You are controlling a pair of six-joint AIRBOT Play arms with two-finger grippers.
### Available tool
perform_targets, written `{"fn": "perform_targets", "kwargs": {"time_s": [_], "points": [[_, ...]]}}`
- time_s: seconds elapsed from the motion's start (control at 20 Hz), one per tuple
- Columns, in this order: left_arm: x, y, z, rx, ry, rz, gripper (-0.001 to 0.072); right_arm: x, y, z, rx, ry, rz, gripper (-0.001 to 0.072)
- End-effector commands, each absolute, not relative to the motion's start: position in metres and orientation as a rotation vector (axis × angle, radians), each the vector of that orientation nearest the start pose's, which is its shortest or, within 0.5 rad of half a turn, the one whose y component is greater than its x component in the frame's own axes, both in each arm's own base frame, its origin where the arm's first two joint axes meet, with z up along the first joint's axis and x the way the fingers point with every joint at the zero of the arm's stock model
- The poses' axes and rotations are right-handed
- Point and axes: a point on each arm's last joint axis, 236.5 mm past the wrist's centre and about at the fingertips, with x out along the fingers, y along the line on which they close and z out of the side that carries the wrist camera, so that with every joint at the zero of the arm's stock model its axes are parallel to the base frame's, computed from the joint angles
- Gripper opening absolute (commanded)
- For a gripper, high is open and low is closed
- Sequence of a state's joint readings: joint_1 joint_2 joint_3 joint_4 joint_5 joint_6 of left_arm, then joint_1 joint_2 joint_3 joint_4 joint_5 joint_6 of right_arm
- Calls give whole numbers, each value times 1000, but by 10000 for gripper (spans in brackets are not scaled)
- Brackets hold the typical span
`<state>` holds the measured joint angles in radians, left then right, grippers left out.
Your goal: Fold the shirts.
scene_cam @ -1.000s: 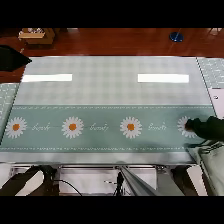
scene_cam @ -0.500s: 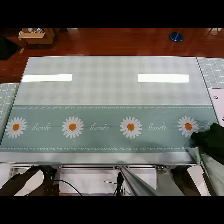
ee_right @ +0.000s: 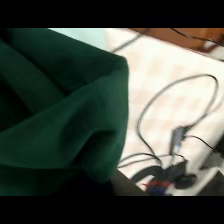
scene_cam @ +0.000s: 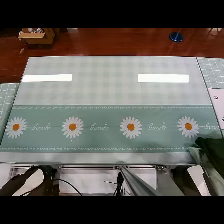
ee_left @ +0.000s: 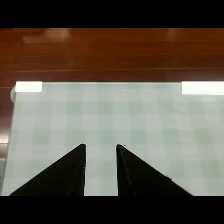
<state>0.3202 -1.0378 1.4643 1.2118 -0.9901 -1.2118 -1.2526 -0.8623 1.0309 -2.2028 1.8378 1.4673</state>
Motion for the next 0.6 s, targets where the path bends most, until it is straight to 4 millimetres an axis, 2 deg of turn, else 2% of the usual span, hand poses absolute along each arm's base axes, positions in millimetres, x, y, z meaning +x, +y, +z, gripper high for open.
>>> {"fn": "perform_targets", "kwargs": {"time_s": [0.0,0.1,0.15,0.25,0.3,0.4,0.45,0.5,0.55], "points": [[421,86,279,-2,477,39,265,-104,-201,105,591,1932,-1463,25],[422,87,279,-8,475,42,265,-115,-196,96,626,1948,-1467,26],[423,87,278,-8,475,43,265,-121,-195,92,650,1942,-1478,49],[424,88,276,-11,479,42,265,-127,-195,85,701,1895,-1495,376],[425,88,275,-12,483,42,265,-126,-197,83,704,1875,-1495,423],[427,89,271,-22,492,43,265,-118,-215,81,626,1830,-1480,432],[429,89,267,-25,500,42,265,-105,-231,79,545,1793,-1448,432],[430,90,263,-28,513,39,266,-79,-250,76,463,1723,-1385,432],[432,90,256,-32,530,35,268,-34,-272,73,381,1606,-1275,432]]}}
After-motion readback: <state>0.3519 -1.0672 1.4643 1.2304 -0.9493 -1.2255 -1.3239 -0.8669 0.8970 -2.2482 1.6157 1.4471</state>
